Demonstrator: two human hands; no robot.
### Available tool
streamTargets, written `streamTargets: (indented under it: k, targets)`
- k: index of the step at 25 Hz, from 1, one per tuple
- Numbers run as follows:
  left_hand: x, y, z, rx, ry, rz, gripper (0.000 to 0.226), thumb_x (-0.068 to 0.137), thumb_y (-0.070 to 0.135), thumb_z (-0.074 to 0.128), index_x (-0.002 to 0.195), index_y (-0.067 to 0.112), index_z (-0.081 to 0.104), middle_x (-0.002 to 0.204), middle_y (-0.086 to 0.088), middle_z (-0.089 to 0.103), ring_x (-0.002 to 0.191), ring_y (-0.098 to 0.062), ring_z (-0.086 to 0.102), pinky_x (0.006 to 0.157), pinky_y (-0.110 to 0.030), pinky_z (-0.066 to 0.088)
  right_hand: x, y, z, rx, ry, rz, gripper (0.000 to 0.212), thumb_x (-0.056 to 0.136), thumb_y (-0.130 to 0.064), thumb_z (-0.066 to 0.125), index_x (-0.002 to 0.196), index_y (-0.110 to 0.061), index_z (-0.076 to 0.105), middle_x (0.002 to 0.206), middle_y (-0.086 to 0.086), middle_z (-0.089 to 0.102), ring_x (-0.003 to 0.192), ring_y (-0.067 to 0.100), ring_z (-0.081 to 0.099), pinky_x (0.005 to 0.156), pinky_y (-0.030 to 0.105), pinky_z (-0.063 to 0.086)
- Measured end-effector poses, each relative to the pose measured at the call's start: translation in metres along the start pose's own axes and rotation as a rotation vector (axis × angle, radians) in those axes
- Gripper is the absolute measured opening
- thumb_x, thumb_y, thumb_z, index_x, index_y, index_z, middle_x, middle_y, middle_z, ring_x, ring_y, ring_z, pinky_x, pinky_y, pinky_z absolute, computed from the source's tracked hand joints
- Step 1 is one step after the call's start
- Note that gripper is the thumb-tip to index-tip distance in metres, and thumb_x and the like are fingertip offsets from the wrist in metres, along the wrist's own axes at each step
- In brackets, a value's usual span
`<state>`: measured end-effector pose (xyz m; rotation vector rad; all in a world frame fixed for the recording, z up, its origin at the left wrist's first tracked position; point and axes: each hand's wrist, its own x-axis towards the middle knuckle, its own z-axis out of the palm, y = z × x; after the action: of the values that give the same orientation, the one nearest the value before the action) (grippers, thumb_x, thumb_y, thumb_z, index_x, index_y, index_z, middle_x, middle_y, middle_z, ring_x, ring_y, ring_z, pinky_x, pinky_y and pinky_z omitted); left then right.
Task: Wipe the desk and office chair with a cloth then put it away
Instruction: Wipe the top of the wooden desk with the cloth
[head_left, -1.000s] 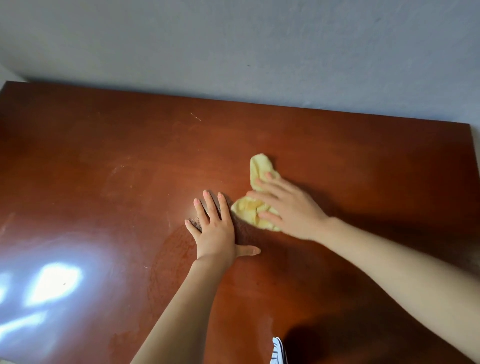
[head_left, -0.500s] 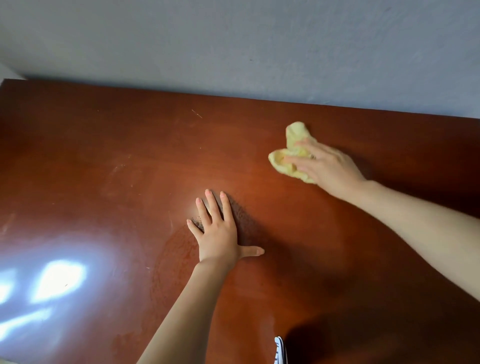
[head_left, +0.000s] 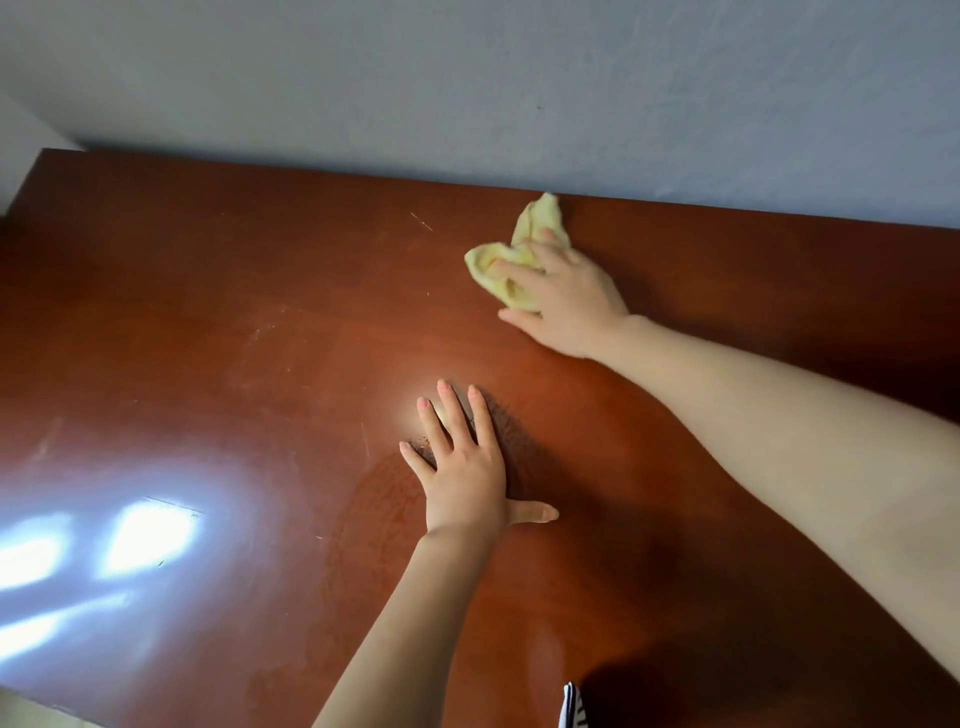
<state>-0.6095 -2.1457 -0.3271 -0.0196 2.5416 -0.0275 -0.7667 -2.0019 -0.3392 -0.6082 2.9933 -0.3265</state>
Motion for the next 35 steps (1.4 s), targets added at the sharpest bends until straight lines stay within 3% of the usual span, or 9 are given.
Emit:
streamTargets:
  k: [6,10,14,17,23,25,28,32,35]
  targets:
    - [-0.001,-0.003,-0.003,-0.004,-0.010,-0.016,0.149,0.050,0.083,0.060,0.142,0.008,-0.029,0.151,-0.019,-0.032,0.140,-0.042,-0.024,0.110,-0.064,0.008,-0.077,-0.004,0.001,0.034,-0.088,-0.262,0.042,0.096,-0.044,0.047,0.136,-0.034,0.050,0.147,0.004,0.042,0.141,0.026,0.030,0.108,0.045,0.030]
    - [-0.001,-0.003,-0.006,-0.016,-0.011,-0.028,0.149,0.051,0.081,0.064,0.143,0.010,-0.028,0.151,-0.018,-0.032,0.141,-0.040,-0.023,0.111,-0.062,0.009,-0.135,0.022,-0.005,0.018,-0.118,-0.244,0.039,0.095,-0.040,0.049,0.134,-0.035,0.053,0.143,0.002,0.047,0.134,0.027,0.037,0.104,0.045,0.035]
    - [-0.001,-0.003,-0.007,-0.025,-0.012,-0.029,0.150,0.049,0.081,0.064,0.143,0.010,-0.028,0.152,-0.016,-0.031,0.142,-0.038,-0.021,0.111,-0.061,0.010,-0.171,0.067,-0.018,0.007,-0.071,0.038,0.044,0.094,-0.045,0.036,0.135,-0.037,0.051,0.142,0.002,0.047,0.129,0.029,0.039,0.100,0.046,0.036]
    - [-0.001,-0.003,-0.007,-0.019,0.000,-0.022,0.149,0.048,0.082,0.062,0.144,0.011,-0.028,0.152,-0.015,-0.030,0.142,-0.037,-0.019,0.112,-0.061,0.012,-0.188,0.105,-0.026,-0.030,0.067,0.304,0.040,0.094,-0.040,0.045,0.133,-0.035,0.053,0.137,0.004,0.051,0.117,0.032,0.046,0.093,0.043,0.038]
    - [-0.002,0.001,-0.008,-0.038,-0.002,-0.007,0.149,0.049,0.080,0.065,0.145,0.011,-0.026,0.152,-0.015,-0.030,0.142,-0.037,-0.019,0.112,-0.061,0.012,-0.175,0.166,-0.031,-0.020,0.231,0.884,0.041,0.099,-0.036,0.041,0.139,-0.032,0.046,0.147,0.006,0.038,0.137,0.026,0.031,0.112,0.047,0.025]
    - [-0.002,0.001,-0.008,-0.038,-0.005,-0.009,0.149,0.049,0.080,0.065,0.144,0.011,-0.027,0.152,-0.015,-0.030,0.142,-0.037,-0.019,0.112,-0.061,0.012,-0.166,0.166,-0.028,0.038,0.253,0.999,0.042,0.099,-0.032,0.040,0.141,-0.029,0.043,0.150,0.006,0.033,0.140,0.026,0.025,0.113,0.046,0.026]
    - [-0.001,0.002,-0.007,-0.036,-0.009,-0.011,0.149,0.049,0.080,0.064,0.144,0.011,-0.028,0.152,-0.015,-0.031,0.142,-0.037,-0.020,0.111,-0.061,0.011,-0.173,0.141,-0.024,0.100,0.223,0.795,0.041,0.099,-0.028,0.044,0.140,-0.029,0.046,0.149,0.008,0.037,0.138,0.031,0.030,0.107,0.044,0.035]
    - [0.000,-0.001,-0.007,-0.025,0.008,-0.012,0.150,0.048,0.082,0.063,0.144,0.011,-0.028,0.152,-0.015,-0.030,0.143,-0.037,-0.019,0.112,-0.061,0.012,-0.223,0.089,-0.022,0.112,0.084,0.228,0.038,0.091,-0.020,0.062,0.129,-0.024,0.060,0.142,0.009,0.048,0.136,0.036,0.036,0.107,0.051,0.037]
    - [0.000,0.000,-0.006,-0.020,0.025,-0.006,0.150,0.046,0.084,0.061,0.145,0.012,-0.026,0.153,-0.015,-0.028,0.143,-0.037,-0.016,0.112,-0.060,0.015,-0.261,0.053,-0.015,0.141,-0.067,-0.205,0.032,0.089,-0.024,0.065,0.121,-0.026,0.066,0.137,0.006,0.054,0.134,0.029,0.042,0.107,0.048,0.039]
